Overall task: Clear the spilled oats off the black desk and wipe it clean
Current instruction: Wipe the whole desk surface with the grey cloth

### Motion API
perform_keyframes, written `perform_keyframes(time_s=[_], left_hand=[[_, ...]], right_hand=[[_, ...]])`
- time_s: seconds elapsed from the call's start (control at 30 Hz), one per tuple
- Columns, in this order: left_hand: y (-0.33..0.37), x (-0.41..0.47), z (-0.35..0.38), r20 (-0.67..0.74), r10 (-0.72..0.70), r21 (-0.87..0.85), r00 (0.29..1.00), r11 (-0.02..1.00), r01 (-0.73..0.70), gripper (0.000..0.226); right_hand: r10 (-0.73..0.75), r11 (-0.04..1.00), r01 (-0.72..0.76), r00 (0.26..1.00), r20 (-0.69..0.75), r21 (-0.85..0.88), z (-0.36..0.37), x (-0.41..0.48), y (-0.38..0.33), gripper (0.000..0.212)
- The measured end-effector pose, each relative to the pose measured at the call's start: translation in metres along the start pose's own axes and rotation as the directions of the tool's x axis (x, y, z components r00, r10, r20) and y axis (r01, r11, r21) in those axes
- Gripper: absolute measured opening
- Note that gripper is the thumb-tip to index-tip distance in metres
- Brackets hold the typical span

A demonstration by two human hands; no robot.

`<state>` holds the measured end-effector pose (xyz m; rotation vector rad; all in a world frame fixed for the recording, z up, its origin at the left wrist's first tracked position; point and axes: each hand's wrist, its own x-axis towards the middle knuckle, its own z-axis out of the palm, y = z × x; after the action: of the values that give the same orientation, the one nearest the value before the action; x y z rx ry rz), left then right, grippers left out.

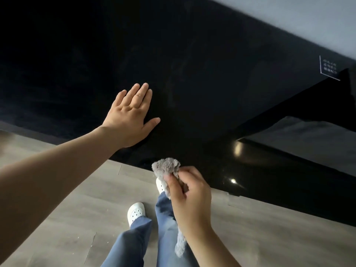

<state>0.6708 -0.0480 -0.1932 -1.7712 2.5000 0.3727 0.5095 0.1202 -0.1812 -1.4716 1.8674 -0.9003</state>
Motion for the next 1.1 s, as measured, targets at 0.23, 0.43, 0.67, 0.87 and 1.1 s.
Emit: perform_keyframes(time_s=[0.23, 0.43, 0.67, 0.87, 1.1], left_hand=[[-0.004, -0.012, -0.004, -0.019, 0.036, -0.025, 0.999, 0.999, -0.037, 0.079], [-0.003, -0.014, -0.004, -0.106, 0.016, -0.134, 0.994, 0.99, -0.03, 0.073], [-0.002, -0.001, -0.018, -0.212, -0.083, -0.241, 0.974, 0.97, 0.03, 0.06], [-0.014, 0.054, -0.035, -0.201, -0.157, -0.239, 0.967, 0.965, 0.107, 0.059], [-0.025, 0.107, -0.042, -0.166, -0.19, -0.198, 0.968, 0.968, 0.156, 0.068]], right_hand=[[-0.029, 0.989, 0.037, 0.998, -0.06, 0.145, -0.027, 0.022, -0.016, 0.042], [-0.035, 0.994, 0.058, 0.972, -0.231, 0.094, -0.058, 0.111, -0.014, 0.051], [-0.088, 0.996, 0.074, 0.952, -0.294, -0.059, -0.072, 0.213, -0.01, 0.053], [-0.103, 0.989, 0.066, 0.947, -0.303, -0.131, -0.073, 0.323, -0.012, 0.053], [-0.091, 0.967, 0.012, 0.949, -0.3, -0.255, -0.067, 0.443, -0.006, 0.043]])
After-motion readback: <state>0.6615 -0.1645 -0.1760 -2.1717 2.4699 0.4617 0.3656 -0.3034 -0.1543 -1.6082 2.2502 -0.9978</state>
